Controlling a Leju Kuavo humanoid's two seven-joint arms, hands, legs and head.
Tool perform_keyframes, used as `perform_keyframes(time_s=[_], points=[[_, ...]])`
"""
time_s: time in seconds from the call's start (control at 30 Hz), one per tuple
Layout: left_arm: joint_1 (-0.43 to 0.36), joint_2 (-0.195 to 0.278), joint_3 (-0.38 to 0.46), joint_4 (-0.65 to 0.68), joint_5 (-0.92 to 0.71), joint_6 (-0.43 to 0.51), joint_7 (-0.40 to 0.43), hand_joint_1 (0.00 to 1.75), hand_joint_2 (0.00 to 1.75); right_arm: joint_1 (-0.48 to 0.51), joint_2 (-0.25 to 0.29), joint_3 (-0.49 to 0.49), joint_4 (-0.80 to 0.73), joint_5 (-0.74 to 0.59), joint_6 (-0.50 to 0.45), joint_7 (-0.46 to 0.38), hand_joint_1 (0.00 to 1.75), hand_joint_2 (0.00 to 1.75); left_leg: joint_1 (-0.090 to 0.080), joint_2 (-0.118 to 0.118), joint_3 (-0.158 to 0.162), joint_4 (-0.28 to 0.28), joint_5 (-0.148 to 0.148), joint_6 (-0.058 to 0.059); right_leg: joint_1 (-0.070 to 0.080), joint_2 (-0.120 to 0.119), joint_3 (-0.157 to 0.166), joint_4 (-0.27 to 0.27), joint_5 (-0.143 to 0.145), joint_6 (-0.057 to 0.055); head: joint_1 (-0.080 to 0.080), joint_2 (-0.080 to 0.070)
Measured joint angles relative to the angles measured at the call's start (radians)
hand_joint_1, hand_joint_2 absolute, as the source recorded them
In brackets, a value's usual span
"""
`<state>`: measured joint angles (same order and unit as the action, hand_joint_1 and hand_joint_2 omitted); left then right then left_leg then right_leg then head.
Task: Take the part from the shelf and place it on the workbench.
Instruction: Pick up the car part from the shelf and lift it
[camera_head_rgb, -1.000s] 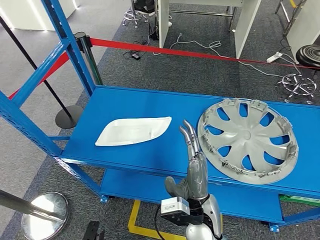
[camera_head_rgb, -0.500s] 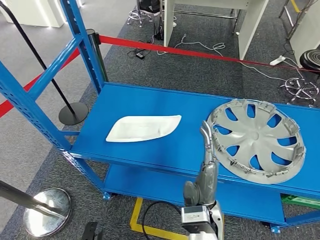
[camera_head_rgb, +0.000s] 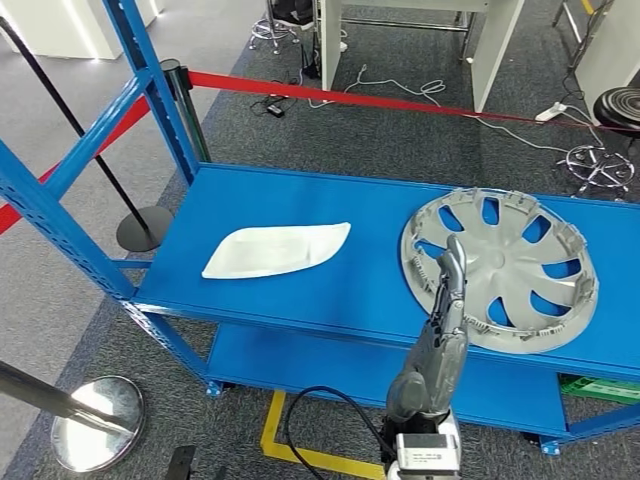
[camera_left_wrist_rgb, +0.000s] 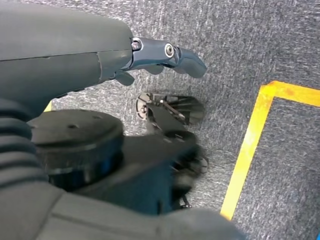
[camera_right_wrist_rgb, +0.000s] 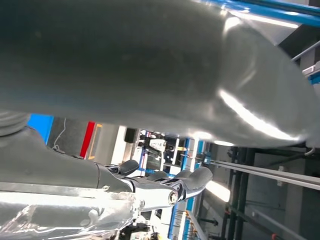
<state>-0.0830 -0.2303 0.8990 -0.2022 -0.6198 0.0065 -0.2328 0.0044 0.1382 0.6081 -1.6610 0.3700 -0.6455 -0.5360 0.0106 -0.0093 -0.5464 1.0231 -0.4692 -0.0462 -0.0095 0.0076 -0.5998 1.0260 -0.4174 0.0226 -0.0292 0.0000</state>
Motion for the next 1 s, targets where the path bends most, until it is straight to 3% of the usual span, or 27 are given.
perform_keyframes(time_s=[0.1,0.17,0.23,0.3,0.33,0.37,0.4,0.47,0.5,0.57,0.63,0.67,0.73,0.8,0.83,0.87,0.9,0.97,1.0], points=[[-0.001,-0.001,0.000,0.000,-0.001,0.000,0.000,0.00,1.75,0.000,0.000,0.000,-0.005,0.000,0.000,0.000,0.00,0.00,-0.004,-0.004,0.005,-0.032,0.010,0.022,0.001,0.001,-0.008,-0.003,0.012,0.020,0.000,0.000],[0.000,-0.001,0.001,0.000,-0.001,0.000,0.000,0.00,1.75,0.000,0.000,0.000,-0.005,0.000,0.000,0.000,0.00,0.00,-0.004,-0.001,-0.001,-0.034,0.020,0.040,-0.003,0.000,-0.019,0.013,-0.007,0.031,0.002,0.000],[0.000,-0.001,0.001,0.000,-0.001,0.000,0.000,0.00,1.75,0.000,0.000,0.000,-0.006,0.000,0.000,0.000,0.00,0.00,-0.003,0.002,-0.011,-0.036,0.030,0.053,-0.003,-0.001,-0.055,0.105,-0.078,0.037,0.004,0.000],[0.000,-0.001,0.001,0.000,-0.001,0.000,0.000,0.00,1.75,0.000,0.000,0.000,-0.006,-0.001,0.000,0.001,0.00,0.00,-0.005,0.003,-0.026,-0.035,0.041,0.059,-0.003,-0.001,-0.100,0.242,-0.154,0.040,0.005,0.000],[0.001,-0.001,0.002,0.000,-0.001,0.000,0.000,0.00,1.75,0.000,0.000,0.000,-0.006,-0.001,0.000,0.001,0.00,0.00,-0.007,0.004,-0.034,-0.035,0.047,0.060,-0.002,-0.001,-0.106,0.279,-0.169,0.040,0.005,0.000],[0.001,-0.001,0.002,0.000,-0.001,0.000,0.000,0.00,1.75,0.000,0.000,0.000,-0.006,-0.001,0.000,0.001,0.00,0.00,-0.008,0.004,-0.042,-0.035,0.053,0.059,-0.002,-0.001,-0.093,0.278,-0.164,0.038,0.005,0.000],[0.001,-0.001,0.002,0.000,-0.001,0.000,0.000,0.00,1.75,0.000,0.000,0.000,-0.006,-0.001,0.000,0.002,0.00,0.00,-0.009,0.004,-0.048,-0.035,0.058,0.058,-0.002,-0.002,-0.058,0.234,-0.144,0.036,0.005,0.000],[0.001,-0.001,0.002,0.000,-0.001,0.000,0.000,0.00,1.75,-0.001,0.000,0.000,-0.006,-0.001,0.000,0.002,0.00,0.00,-0.010,0.003,-0.056,-0.033,0.068,0.051,-0.001,-0.001,0.043,0.085,-0.101,0.029,0.005,0.000],[0.001,-0.001,0.002,0.000,-0.001,0.000,0.000,0.00,1.75,-0.001,0.000,0.000,-0.007,-0.001,0.000,0.002,0.00,0.00,-0.010,0.003,-0.059,-0.033,0.073,0.046,0.001,-0.001,0.079,0.030,-0.087,0.026,0.005,0.000],[0.001,-0.002,0.003,0.000,-0.001,0.000,0.000,0.00,1.75,-0.001,0.001,0.000,-0.009,-0.001,0.000,0.003,0.00,0.00,-0.010,0.003,-0.062,-0.033,0.084,0.033,0.006,0.002,0.096,-0.011,-0.082,0.017,0.005,0.000],[0.001,-0.002,0.004,0.000,-0.001,0.000,0.000,0.00,1.75,-0.001,0.001,0.000,-0.010,-0.001,0.000,0.003,0.00,0.00,-0.009,0.002,-0.066,-0.034,0.092,0.020,0.005,0.003,0.082,-0.013,-0.071,0.003,0.006,0.000],[0.001,-0.002,0.005,0.000,-0.001,0.000,0.000,0.00,1.75,-0.001,0.001,0.000,-0.010,-0.001,0.000,0.003,0.00,0.00,-0.008,0.002,-0.073,-0.027,0.079,0.014,0.003,0.002,0.076,-0.015,-0.063,-0.005,0.005,0.000],[0.002,-0.002,0.006,0.000,-0.001,0.000,0.000,0.00,0.87,-0.001,0.002,0.000,-0.011,-0.001,0.000,0.003,0.00,0.00,-0.007,0.002,-0.103,0.045,0.008,0.003,-0.001,0.000,0.058,-0.018,-0.044,-0.018,0.002,0.000],[0.001,-0.002,0.006,0.000,-0.002,0.000,0.000,0.00,0.00,-0.001,0.002,0.000,-0.011,-0.001,0.000,0.003,0.00,0.00,-0.006,0.003,-0.146,0.176,-0.076,-0.005,0.000,0.000,0.034,-0.018,-0.028,-0.021,-0.001,0.000],[0.001,-0.002,0.006,0.000,-0.002,0.001,0.000,0.00,0.00,-0.001,0.002,0.000,-0.010,-0.002,0.000,0.003,0.00,0.00,-0.005,0.003,-0.158,0.226,-0.091,-0.007,0.000,-0.001,0.023,-0.018,-0.021,-0.021,-0.001,0.000],[0.002,-0.002,0.006,0.000,-0.002,0.001,0.000,0.00,0.00,-0.001,0.002,0.000,-0.010,-0.004,0.002,0.003,0.00,0.00,-0.005,0.003,-0.155,0.246,-0.085,-0.007,0.000,-0.001,0.013,-0.017,-0.014,-0.020,-0.001,0.000],[0.002,-0.001,0.006,0.000,-0.002,0.002,0.000,0.00,0.00,-0.001,0.001,0.000,-0.010,-0.005,0.003,0.003,0.00,0.00,-0.005,0.003,-0.132,0.227,-0.062,-0.006,0.000,-0.002,0.005,-0.017,-0.007,-0.018,-0.001,0.000],[0.000,-0.001,0.006,0.000,-0.004,0.006,-0.001,0.00,0.00,-0.001,0.001,0.000,-0.010,-0.008,0.008,0.002,0.00,0.00,-0.004,0.003,-0.040,0.101,-0.017,-0.003,-0.001,-0.001,-0.007,-0.017,0.004,-0.010,-0.002,0.000],[-0.001,-0.002,0.007,0.000,-0.006,0.008,-0.001,0.00,0.00,-0.001,0.001,0.000,-0.010,-0.004,0.008,0.002,0.00,0.00,-0.005,0.002,0.007,0.030,-0.009,0.001,0.001,-0.001,-0.011,-0.016,0.009,-0.006,-0.001,0.000]])
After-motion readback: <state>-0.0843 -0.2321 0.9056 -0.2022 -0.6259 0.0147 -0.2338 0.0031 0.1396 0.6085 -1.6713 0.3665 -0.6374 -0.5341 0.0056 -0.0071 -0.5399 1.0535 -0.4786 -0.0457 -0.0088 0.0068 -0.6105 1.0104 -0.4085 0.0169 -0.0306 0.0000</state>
